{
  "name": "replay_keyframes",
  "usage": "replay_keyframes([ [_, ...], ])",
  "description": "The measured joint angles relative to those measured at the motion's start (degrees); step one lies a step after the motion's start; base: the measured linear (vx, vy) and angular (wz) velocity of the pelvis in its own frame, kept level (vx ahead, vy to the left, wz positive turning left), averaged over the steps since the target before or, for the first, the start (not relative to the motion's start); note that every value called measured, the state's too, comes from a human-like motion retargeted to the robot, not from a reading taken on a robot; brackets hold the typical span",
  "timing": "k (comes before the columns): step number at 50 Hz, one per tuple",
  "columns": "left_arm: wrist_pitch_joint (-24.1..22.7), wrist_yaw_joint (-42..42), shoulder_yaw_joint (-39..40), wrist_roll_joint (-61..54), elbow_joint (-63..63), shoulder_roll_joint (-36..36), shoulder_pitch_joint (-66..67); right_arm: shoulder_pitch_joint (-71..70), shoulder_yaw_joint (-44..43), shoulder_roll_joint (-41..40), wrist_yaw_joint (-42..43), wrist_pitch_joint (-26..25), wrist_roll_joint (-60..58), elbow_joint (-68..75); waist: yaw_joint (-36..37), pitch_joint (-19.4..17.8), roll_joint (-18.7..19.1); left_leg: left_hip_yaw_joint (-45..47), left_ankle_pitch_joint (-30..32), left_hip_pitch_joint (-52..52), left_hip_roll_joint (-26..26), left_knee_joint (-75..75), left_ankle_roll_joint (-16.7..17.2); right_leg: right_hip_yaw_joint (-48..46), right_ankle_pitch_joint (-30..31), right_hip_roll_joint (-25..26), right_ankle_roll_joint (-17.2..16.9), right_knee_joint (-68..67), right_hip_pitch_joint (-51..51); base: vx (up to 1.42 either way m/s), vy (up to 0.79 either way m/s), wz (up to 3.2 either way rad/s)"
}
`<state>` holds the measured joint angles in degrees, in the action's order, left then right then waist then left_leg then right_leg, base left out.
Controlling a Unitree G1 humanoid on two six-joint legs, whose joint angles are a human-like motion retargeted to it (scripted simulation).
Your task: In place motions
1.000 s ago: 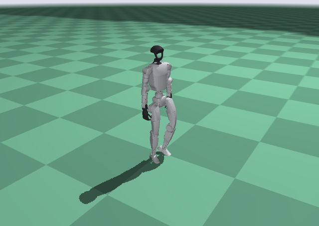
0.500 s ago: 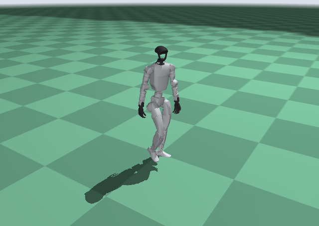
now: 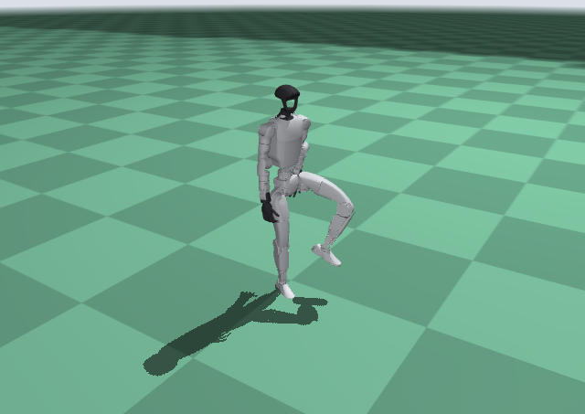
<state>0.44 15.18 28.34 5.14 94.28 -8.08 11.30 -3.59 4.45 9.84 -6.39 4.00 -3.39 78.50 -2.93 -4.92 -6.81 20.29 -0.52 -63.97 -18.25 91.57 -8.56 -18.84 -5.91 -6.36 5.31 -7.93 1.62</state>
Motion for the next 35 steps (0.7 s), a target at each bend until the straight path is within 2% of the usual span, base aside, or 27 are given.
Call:
replay_keyframes([
  [3, 0.4, -0.3, 0.3, -0.1, 0.6, -0.3, 0.3, 0.7, -0.1, -0.6, 0.0, 0.2, 0.4, -0.5, -0.2, 0.5, -0.1, 0.1, 0.0, 2.2, 0.6, -2.9, 0.5, -0.5, -0.1, -0.4, -0.3, 0.1, -0.4, 0.04, 0.00, 0.12],
  [7, 0.5, -0.2, 0.5, -1.2, -0.5, 0.2, 0.3, 2.0, 0.4, -0.7, -0.1, 0.4, -0.2, -0.6, -1.8, 2.3, 1.2, -0.2, 0.7, 12.1, 2.2, -11.2, 2.3, -3.1, 0.7, -0.1, -2.1, 1.8, -1.4, 0.08, 0.04, 0.26],
  [13, -0.9, -1.0, -0.4, -2.4, -4.0, 1.5, 0.3, 5.6, 0.9, -0.8, 0.2, 0.6, -1.6, -0.2, -4.4, 8.5, 2.5, -1.1, 4.6, 35.2, 13.2, -39.8, 9.2, -4.4, 0.7, -0.8, -4.2, 3.4, -0.5, 0.12, 0.04, 0.07],
  [16, -1.3, -2.4, -1.7, -2.8, -5.2, 1.3, -1.2, 6.9, -0.1, -0.4, -0.3, 0.3, -2.6, 0.7, -5.7, 9.8, 5.1, -4.4, 6.5, 47.6, 17.3, -58.9, 10.6, -5.0, -0.7, 1.3, -5.1, 2.4, -1.0, 0.19, 0.04, 0.04],
  [17, -1.3, -3.0, -2.2, -2.8, -5.3, 1.2, -2.1, 7.3, -0.6, -0.3, -0.5, 0.2, -3.0, 1.2, -6.0, 9.7, 6.1, -4.8, 4.7, 51.8, 18.0, -65.3, 10.3, -5.2, -1.4, 2.2, -5.3, 1.6, -1.3, 0.18, 0.06, -0.02],
  [20, -1.3, -4.1, -3.6, -2.7, -5.2, 1.0, -6.1, 8.2, -2.6, 0.2, -0.4, 0.1, -3.1, 2.5, -7.6, 8.3, 8.0, 0.4, -8.8, 62.3, 17.5, -79.4, 5.5, -5.7, -3.8, 3.9, -5.9, -3.2, -1.2, 0.11, 0.07, 0.36],
  [21, -1.2, -4.1, -3.9, -2.8, -4.9, 1.0, -7.6, 8.6, -3.1, 0.4, -0.3, -0.1, -3.1, 2.9, -8.7, 7.9, 8.5, 0.0, -8.4, 62.9, 17.2, -81.6, 5.1, -5.3, -2.2, 4.3, -6.5, -6.0, -0.1, 0.05, 0.11, 0.69],
  [23, -0.7, -3.7, -4.7, -3.2, -3.6, 0.5, -11.9, 8.7, -4.4, 0.3, -0.1, -0.5, -2.6, 3.7, -10.0, 6.6, 9.5, -3.3, -7.1, 62.4, 17.4, -83.7, 4.6, -6.3, 5.2, 3.6, -8.7, -14.2, 3.7, -0.10, 0.15, 0.36],
  [25, -0.1, -3.7, -5.1, -3.1, -2.2, -0.2, -17.8, 7.3, -5.8, 0.0, 0.0, -0.8, -0.9, 4.5, -8.4, 3.7, 9.7, -3.3, -5.7, 61.7, 16.5, -84.5, 4.6, -4.5, 15.8, -0.9, -13.3, -29.0, 11.4, -0.37, 0.13, -0.29],
  [27, -0.7, -4.2, -6.8, -3.6, -3.6, -0.2, -20.6, 7.2, -6.1, 0.1, 0.0, -0.2, 0.8, 4.6, -9.3, 1.6, 10.6, -2.2, -4.7, 61.8, 15.4, -85.8, 4.5, 4.5, 20.1, 2.3, -14.6, -41.1, 21.6, -0.30, 0.14, 0.16],
  [28, -0.9, -4.0, -8.0, -4.1, -4.6, -0.3, -21.1, 7.4, -5.9, 0.2, 0.0, -0.1, 0.8, 4.5, -9.8, 1.7, 11.0, -2.6, -4.3, 61.2, 15.1, -85.9, 4.5, 6.3, 18.5, 3.1, -14.6, -45.8, 25.6, -0.14, 0.15, 0.21],
  [30, -0.8, -2.6, -9.8, -4.6, -6.8, -1.9, -22.9, 7.2, -4.2, 0.5, -0.6, -0.6, -1.1, 5.0, -12.9, 2.8, 11.7, -2.8, -3.9, 58.2, 15.2, -85.9, 4.0, 3.0, 15.2, -3.0, -10.6, -59.9, 36.8, -0.11, 0.09, 0.24],
  [32, -0.8, -2.8, -9.9, -2.9, -7.6, -3.0, -23.7, 7.3, -3.2, 0.6, -1.2, -1.1, -2.2, 6.1, -16.6, 2.3, 12.9, -4.8, -3.3, 57.3, 14.2, -86.1, 4.0, 3.6, 11.7, -2.5, -9.5, -66.5, 43.6, -0.10, 0.04, 0.67],
  [35, -1.8, -4.7, -10.4, -0.9, -8.1, -2.6, -23.9, 8.8, -3.7, 0.5, -1.5, -0.8, -2.0, 7.2, -17.4, 2.2, 14.0, -5.3, -2.8, 57.1, 12.9, -86.6, 4.1, 4.9, 8.3, -1.5, -10.4, -71.2, 49.1, -0.02, 0.02, 0.39],
])
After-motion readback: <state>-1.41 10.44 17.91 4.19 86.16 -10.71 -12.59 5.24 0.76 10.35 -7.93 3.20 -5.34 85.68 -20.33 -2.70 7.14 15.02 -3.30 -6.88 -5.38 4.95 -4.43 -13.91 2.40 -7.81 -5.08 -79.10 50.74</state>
